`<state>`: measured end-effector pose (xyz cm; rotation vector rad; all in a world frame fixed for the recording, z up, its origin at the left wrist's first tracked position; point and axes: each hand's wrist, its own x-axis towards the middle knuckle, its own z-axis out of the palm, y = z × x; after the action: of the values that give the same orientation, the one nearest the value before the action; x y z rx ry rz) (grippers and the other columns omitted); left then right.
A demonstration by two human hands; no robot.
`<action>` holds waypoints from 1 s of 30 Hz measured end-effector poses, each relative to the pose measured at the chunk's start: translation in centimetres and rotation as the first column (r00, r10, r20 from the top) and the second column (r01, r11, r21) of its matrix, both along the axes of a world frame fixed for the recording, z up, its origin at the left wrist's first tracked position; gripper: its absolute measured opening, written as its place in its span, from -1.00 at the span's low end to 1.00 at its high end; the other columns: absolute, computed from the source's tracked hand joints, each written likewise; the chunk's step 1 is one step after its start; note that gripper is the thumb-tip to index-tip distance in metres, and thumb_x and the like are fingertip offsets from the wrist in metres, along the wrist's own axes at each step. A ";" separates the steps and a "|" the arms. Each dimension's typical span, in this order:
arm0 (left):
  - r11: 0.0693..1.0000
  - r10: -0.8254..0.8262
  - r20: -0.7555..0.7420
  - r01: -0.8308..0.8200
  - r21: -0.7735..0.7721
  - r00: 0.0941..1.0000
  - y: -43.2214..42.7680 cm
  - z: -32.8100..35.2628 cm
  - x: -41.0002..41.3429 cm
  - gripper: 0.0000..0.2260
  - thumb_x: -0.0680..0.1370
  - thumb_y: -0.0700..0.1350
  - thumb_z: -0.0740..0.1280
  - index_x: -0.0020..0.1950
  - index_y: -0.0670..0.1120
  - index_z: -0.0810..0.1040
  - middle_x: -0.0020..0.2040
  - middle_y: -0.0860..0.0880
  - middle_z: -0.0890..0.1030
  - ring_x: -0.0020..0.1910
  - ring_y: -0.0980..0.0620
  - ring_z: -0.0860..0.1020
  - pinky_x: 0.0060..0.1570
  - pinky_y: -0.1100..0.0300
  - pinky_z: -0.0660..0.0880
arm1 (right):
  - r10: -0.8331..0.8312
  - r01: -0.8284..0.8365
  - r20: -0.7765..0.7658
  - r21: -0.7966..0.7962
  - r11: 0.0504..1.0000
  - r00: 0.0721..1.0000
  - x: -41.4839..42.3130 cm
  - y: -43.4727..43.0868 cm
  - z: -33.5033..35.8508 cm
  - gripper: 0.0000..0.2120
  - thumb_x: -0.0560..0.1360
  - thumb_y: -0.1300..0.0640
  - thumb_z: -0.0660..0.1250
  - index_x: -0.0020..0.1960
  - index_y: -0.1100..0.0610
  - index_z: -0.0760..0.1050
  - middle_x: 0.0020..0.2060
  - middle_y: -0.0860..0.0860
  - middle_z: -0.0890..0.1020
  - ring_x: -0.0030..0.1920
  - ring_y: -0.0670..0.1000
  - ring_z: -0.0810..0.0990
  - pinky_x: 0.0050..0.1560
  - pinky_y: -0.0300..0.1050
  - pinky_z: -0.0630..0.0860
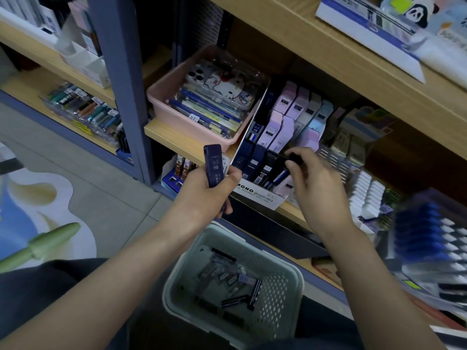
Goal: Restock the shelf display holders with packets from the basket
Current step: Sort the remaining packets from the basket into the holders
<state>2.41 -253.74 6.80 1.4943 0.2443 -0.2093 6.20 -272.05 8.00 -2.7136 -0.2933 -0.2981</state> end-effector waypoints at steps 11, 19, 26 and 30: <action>0.992 -0.124 -0.061 0.124 -0.011 0.990 -0.6 0.0 -0.2 -0.89 0.57 -0.09 0.27 -0.14 -0.05 0.47 -0.59 0.09 0.42 -0.62 0.21 0.35 -0.56 0.38 0.29 | -0.074 0.074 -0.019 -0.005 0.997 0.997 0.6 0.7 -0.2 -0.84 0.48 0.11 0.39 0.04 0.07 0.50 -0.22 -0.14 0.47 -0.08 0.01 0.54 -0.03 0.03 0.53; 0.988 -0.152 -0.065 0.152 -0.011 0.986 -0.8 0.2 -0.1 -0.91 0.58 -0.10 0.26 -0.09 -0.08 0.48 -0.60 0.14 0.46 -0.62 0.21 0.36 -0.56 0.39 0.30 | -0.109 0.109 0.003 -0.060 0.992 0.994 1.2 0.7 -1.1 -0.73 0.42 0.17 0.44 0.10 0.13 0.50 0.05 0.05 0.49 0.11 0.04 0.47 0.17 0.07 0.46; 0.970 -0.243 -0.090 0.245 0.005 0.966 -0.8 0.1 -0.3 -0.92 0.56 -0.08 0.30 -0.05 -0.09 0.50 -0.60 0.14 0.42 -0.61 0.19 0.34 -0.58 0.40 0.26 | 0.000 -0.013 0.044 0.298 0.955 0.999 -0.4 2.7 0.6 -0.86 0.58 0.08 0.22 -0.02 0.10 0.53 -0.14 -0.07 0.48 -0.17 -0.21 0.46 -0.15 -0.45 0.33; 0.949 -0.313 -0.107 0.315 0.003 0.944 -0.9 0.4 -0.5 -0.91 0.56 -0.09 0.29 -0.03 -0.11 0.50 -0.57 0.09 0.43 -0.60 0.18 0.36 -0.58 0.38 0.26 | 0.228 -0.025 -0.362 0.488 0.873 0.904 -1.3 3.5 1.4 -0.88 0.55 0.04 0.26 -0.10 -0.04 0.56 -0.20 -0.13 0.61 -0.19 -0.16 0.56 -0.11 -0.31 0.45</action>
<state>1.93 -254.62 7.17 1.5393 0.0904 -0.5446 4.89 -268.57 9.40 -2.1823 -0.2396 0.2214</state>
